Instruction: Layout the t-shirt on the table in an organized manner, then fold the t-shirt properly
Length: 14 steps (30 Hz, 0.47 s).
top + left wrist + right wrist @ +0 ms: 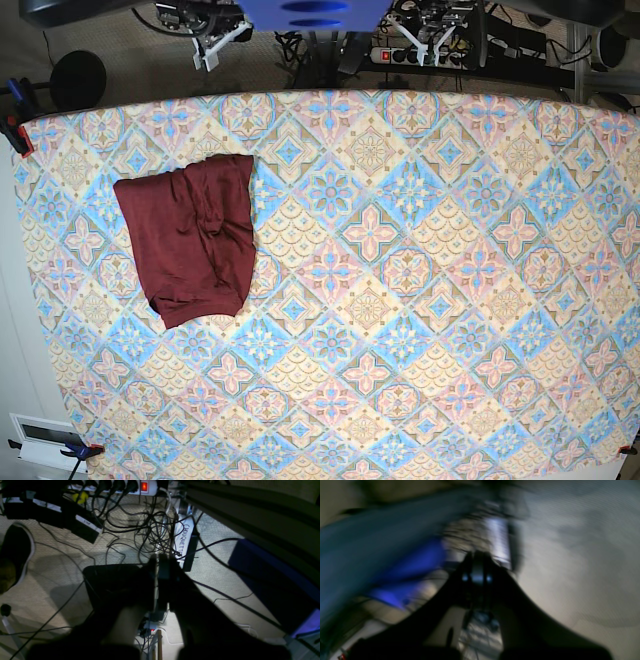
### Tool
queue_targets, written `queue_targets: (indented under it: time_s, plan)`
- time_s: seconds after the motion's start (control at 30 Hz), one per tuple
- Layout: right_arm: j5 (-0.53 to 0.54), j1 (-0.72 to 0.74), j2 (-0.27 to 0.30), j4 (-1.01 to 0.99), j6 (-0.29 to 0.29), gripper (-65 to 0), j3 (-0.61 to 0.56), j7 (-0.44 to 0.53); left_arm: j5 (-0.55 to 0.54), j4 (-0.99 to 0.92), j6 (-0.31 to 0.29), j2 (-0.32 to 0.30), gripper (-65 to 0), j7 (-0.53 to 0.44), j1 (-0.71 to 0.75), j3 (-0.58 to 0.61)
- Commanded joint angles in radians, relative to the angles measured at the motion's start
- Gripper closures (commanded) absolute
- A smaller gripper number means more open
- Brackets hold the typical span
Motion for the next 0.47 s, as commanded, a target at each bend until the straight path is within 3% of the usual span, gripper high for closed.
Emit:
queue_targets:
  time_s: [0.0, 0.23, 0.3, 0.43]
  plan:
    - [0.011, -0.010, 0.046, 0.005, -0.017, 0.0, 0.006, 0.004, 0.004, 0.001, 0.000, -0.002, 0.0, -0.005, -0.001, 0.001]
    - [0.011, -0.008, 0.046, -0.004, -0.248, 0.0, 0.001, -0.010, 0.004, 0.006, 0.000, 0.030, 0.0, -0.005, -0.024, 0.001]
    - [0.009, -0.008, 0.046, -0.006, -0.276, 0.0, 0.000, -0.034, 0.002, 0.006, 0.000, 0.030, 0.0, -0.005, -0.030, -0.001]
    - [0.009, -0.008, 0.046, -0.007, -0.276, 0.0, -0.002, -0.051, -0.004, 0.006, 0.000, 0.033, 0.0, -0.005, -0.050, -0.001]
